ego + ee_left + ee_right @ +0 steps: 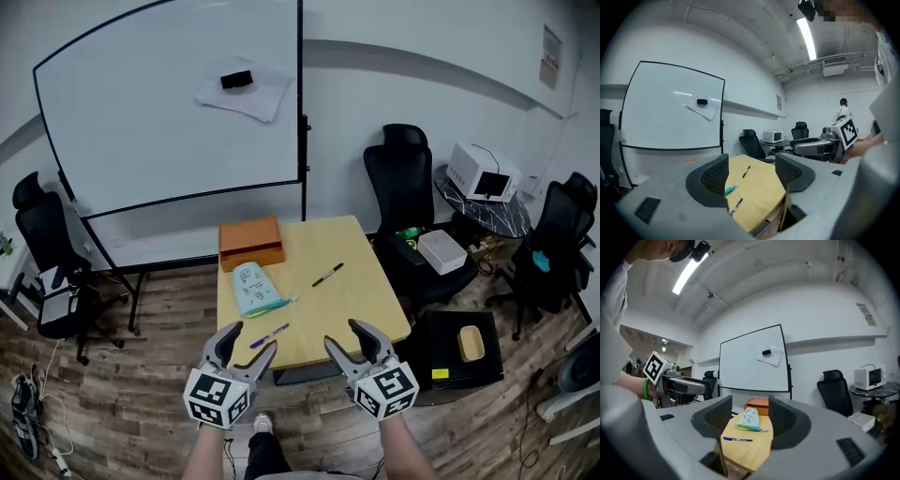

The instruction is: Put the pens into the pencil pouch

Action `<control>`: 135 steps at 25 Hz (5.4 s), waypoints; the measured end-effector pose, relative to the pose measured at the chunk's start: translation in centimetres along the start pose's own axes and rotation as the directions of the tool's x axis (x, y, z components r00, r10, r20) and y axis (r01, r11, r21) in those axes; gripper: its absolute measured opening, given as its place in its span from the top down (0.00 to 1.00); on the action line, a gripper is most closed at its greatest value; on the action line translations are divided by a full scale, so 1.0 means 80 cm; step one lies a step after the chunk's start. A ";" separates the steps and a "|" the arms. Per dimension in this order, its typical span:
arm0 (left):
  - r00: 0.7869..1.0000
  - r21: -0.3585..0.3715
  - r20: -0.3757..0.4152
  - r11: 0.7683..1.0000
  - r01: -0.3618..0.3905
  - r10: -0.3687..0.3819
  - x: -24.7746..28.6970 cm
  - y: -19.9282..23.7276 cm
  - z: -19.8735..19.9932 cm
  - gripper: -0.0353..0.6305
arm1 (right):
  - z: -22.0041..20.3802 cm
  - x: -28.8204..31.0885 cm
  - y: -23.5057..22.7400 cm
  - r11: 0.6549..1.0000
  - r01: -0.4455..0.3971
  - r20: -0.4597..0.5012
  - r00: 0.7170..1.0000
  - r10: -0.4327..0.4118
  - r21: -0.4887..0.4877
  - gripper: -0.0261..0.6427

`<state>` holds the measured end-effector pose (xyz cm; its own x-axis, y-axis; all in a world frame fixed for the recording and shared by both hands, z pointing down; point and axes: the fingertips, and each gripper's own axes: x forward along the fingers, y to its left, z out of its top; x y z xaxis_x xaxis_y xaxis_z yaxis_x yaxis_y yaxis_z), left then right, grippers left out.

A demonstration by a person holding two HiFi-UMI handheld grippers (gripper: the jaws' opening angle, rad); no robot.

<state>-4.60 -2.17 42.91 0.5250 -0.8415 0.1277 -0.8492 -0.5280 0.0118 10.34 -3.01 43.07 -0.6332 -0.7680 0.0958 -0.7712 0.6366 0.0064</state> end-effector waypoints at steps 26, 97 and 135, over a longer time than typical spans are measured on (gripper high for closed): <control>0.955 -0.007 -0.064 0.957 0.290 -0.290 0.149 0.195 -0.011 0.50 | 0.019 0.221 -0.057 0.963 0.271 -0.069 0.960 -0.270 0.003 0.68; 0.799 -0.102 -0.528 0.956 0.276 -0.287 0.205 0.194 -0.209 0.92 | -0.112 0.182 -0.076 0.984 0.173 -0.293 0.944 -0.152 0.047 0.69; 0.798 -0.126 -0.548 0.968 0.216 -0.250 0.187 0.195 -0.222 0.92 | -0.327 0.230 0.033 0.779 -0.624 -0.774 0.524 0.356 -0.064 0.64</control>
<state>-11.05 -20.96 62.61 0.5994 -0.4769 0.6429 -0.7159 -0.6786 0.1641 -1.59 -13.64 70.86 -0.5549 -0.1217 0.8229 -0.2015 0.9795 0.0090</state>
